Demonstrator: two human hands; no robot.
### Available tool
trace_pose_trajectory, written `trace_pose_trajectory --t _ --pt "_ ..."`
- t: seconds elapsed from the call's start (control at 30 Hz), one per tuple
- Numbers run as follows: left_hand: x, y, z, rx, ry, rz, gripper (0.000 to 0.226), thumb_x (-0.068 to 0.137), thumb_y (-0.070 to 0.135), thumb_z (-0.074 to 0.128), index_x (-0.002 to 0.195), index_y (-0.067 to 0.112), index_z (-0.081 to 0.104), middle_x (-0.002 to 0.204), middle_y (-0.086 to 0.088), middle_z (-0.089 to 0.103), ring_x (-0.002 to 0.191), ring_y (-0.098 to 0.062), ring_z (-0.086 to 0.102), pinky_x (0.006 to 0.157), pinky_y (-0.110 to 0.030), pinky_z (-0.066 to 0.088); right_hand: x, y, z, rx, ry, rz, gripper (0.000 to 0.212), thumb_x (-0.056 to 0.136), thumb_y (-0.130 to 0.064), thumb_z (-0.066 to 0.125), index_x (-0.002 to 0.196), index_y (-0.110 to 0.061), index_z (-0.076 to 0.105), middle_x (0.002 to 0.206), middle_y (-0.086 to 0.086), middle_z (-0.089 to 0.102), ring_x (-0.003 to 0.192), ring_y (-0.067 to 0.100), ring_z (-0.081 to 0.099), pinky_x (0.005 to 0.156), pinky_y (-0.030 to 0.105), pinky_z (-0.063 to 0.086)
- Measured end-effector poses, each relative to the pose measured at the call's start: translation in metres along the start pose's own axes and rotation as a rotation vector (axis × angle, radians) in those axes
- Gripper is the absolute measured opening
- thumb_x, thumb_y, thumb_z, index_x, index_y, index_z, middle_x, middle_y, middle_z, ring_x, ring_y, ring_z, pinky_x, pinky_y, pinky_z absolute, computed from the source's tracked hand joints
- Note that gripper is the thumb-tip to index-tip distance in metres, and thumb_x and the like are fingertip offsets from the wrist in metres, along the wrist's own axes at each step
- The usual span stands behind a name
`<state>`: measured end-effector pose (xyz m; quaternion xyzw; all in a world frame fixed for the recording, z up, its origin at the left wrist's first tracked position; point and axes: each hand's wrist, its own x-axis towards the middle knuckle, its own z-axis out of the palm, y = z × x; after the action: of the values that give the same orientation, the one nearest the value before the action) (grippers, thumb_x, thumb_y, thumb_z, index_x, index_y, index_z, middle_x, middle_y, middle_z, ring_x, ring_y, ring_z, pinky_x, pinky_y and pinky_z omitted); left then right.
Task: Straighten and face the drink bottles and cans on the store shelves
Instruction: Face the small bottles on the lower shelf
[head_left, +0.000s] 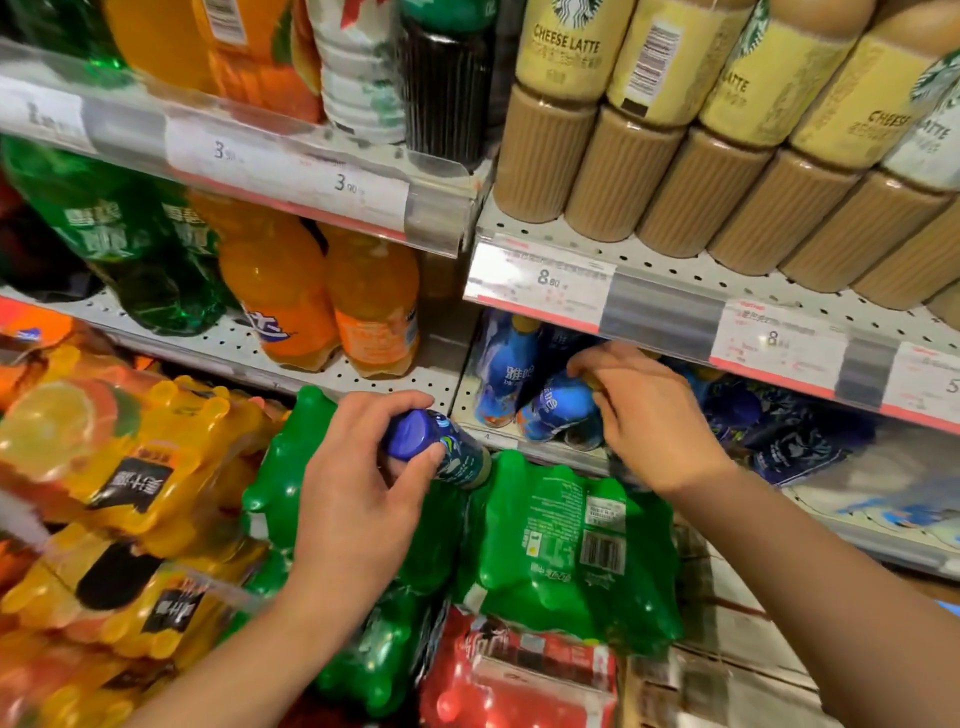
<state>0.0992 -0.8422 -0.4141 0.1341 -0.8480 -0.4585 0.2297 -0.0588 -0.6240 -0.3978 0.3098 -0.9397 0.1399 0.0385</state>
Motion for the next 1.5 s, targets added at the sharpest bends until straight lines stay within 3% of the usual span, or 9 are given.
trace_pose_trajectory --t 0.1,0.3,0.67,0.8,0.97,1.17,1.27,1.4,1.5 --pt "0.002 0.001 0.004 -0.005 -0.019 0.008 0.043 0.08 0.01 0.081 0.111 0.034 0.063 0.106 0.02 0.056 0.1 0.003 0.056 0.086 -0.007 0.04 0.017 -0.001 0.001 -0.09 -0.095 0.066 0.052 0.081 -0.001 0.061 0.124 -0.031 0.059 0.119 0.006 0.066 0.104 0.035 0.063 0.083 0.042 0.055" --pt "0.005 0.001 0.014 -0.015 -0.042 0.018 0.035 0.082 0.019 0.079 0.112 0.029 0.066 0.106 0.015 0.058 0.1 0.0 0.057 0.088 -0.021 0.046 0.042 -0.011 0.001 -0.181 -0.112 0.219 0.027 0.101 -0.03 0.051 0.121 -0.015 0.062 0.122 0.016 0.062 0.109 0.038 0.058 0.08 0.038 0.044" --pt "0.004 0.003 0.024 -0.033 -0.063 0.021 0.039 0.081 0.009 0.08 0.113 0.027 0.068 0.108 0.011 0.06 0.1 0.0 0.058 0.088 -0.021 0.047 0.056 0.013 0.003 -0.228 -0.324 0.019 0.043 0.088 -0.006 0.05 0.131 -0.012 0.054 0.112 0.018 0.062 0.096 0.038 0.06 0.081 0.044 0.055" --pt "0.006 0.006 0.025 -0.012 -0.075 0.024 0.04 0.08 0.011 0.08 0.112 0.029 0.067 0.106 0.016 0.058 0.101 0.005 0.056 0.088 -0.021 0.047 0.048 0.006 0.0 -0.262 -0.268 -0.006 0.049 0.09 -0.007 0.047 0.138 -0.018 0.048 0.107 0.015 0.061 0.082 0.031 0.053 0.071 0.037 0.051" --pt "0.008 0.02 0.03 -0.057 -0.083 -0.001 0.043 0.078 0.012 0.083 0.107 0.038 0.064 0.107 0.019 0.061 0.085 -0.003 0.061 0.078 -0.034 0.055 -0.004 -0.008 -0.01 -0.087 -0.061 0.007 0.062 0.092 -0.02 0.056 0.151 -0.025 0.039 0.146 0.008 0.049 0.112 0.039 0.059 0.087 0.048 0.055" --pt "0.003 0.047 0.063 -0.244 -0.121 -0.098 0.041 0.071 0.026 0.083 0.105 0.036 0.063 0.091 0.017 0.063 0.052 -0.011 0.048 0.056 -0.025 0.044 -0.084 -0.015 0.011 0.69 -0.085 0.256 0.062 0.079 -0.04 0.084 0.13 -0.048 0.051 0.124 -0.03 0.05 0.101 -0.007 0.06 0.076 0.015 0.052" --pt "-0.001 0.07 0.089 -0.356 -0.133 -0.139 0.043 0.065 0.024 0.085 0.101 0.033 0.064 0.087 0.018 0.063 0.053 -0.006 0.046 0.054 -0.022 0.045 -0.103 -0.011 0.019 0.621 -0.055 0.3 0.081 0.065 -0.049 0.087 0.135 -0.048 0.046 0.127 -0.027 0.053 0.112 -0.004 0.056 0.089 0.025 0.053" --pt "-0.01 0.093 0.124 -0.41 -0.172 -0.185 0.052 0.067 0.005 0.09 0.103 0.03 0.063 0.087 0.007 0.063 0.053 -0.007 0.045 0.051 -0.022 0.044 -0.115 0.013 0.015 0.503 0.082 0.358 0.061 0.065 -0.051 0.075 0.12 -0.037 0.055 0.112 -0.017 0.06 0.099 0.009 0.063 0.082 0.032 0.054" --pt "-0.021 0.107 0.145 -0.474 -0.24 -0.185 0.059 0.065 0.018 0.083 0.114 0.039 0.058 0.093 0.013 0.064 0.054 -0.012 0.047 0.055 -0.029 0.047 -0.127 0.036 0.004 0.399 0.116 0.373 0.055 0.062 -0.046 0.072 0.113 -0.033 0.057 0.103 -0.014 0.061 0.09 0.015 0.063 0.074 0.033 0.052"
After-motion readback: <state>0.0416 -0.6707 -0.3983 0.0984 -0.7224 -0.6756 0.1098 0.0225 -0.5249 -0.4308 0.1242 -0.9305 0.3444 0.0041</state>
